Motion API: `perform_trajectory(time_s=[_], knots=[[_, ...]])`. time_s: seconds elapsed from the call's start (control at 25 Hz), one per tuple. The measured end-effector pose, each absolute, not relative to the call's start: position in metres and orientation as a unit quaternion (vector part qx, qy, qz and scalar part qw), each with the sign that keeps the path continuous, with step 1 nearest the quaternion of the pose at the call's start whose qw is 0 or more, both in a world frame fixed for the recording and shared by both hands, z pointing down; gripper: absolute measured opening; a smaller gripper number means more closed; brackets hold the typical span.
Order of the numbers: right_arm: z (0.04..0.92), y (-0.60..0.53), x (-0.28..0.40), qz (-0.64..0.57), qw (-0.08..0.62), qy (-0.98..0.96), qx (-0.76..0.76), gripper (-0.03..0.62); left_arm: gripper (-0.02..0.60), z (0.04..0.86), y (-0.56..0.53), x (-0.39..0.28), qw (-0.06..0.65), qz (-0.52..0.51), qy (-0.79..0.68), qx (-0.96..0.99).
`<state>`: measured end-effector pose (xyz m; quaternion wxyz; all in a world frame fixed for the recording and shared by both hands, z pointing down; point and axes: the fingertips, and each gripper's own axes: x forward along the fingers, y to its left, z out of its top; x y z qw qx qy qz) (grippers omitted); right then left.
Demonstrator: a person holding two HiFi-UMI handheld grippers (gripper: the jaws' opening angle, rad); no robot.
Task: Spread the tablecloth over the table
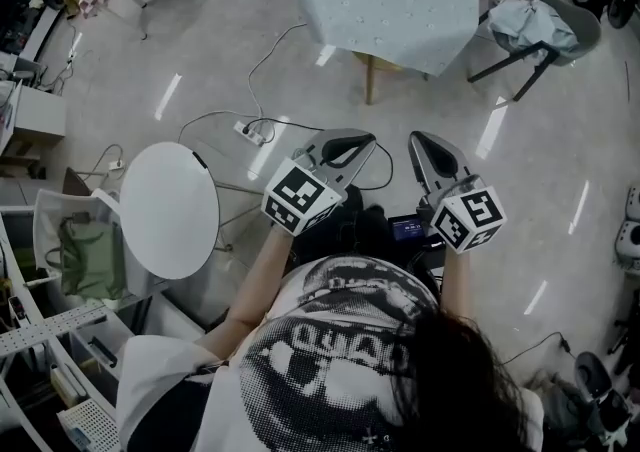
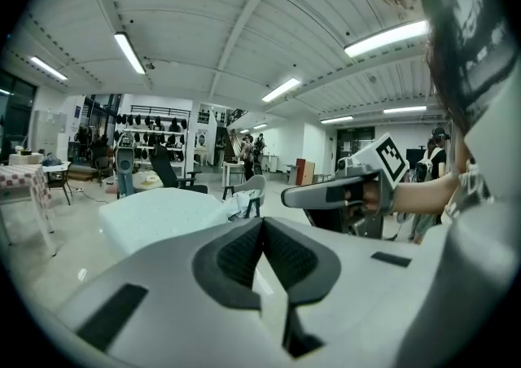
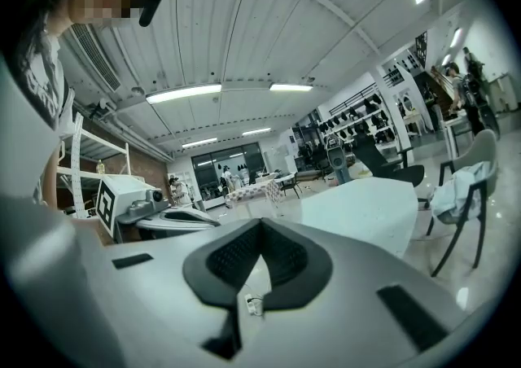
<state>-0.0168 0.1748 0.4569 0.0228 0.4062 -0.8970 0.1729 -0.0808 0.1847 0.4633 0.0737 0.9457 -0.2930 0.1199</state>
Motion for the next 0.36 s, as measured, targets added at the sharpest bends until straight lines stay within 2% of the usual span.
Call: perform_trajectory(time_s=[0.36], knots=[[0.4605,0.1719,-0.0075,0.175,0.023,-0.893,0.413,-0.005,0.012,0.4693,0.1858,-0.0735,0.070,0.132,-0.284,0.947]])
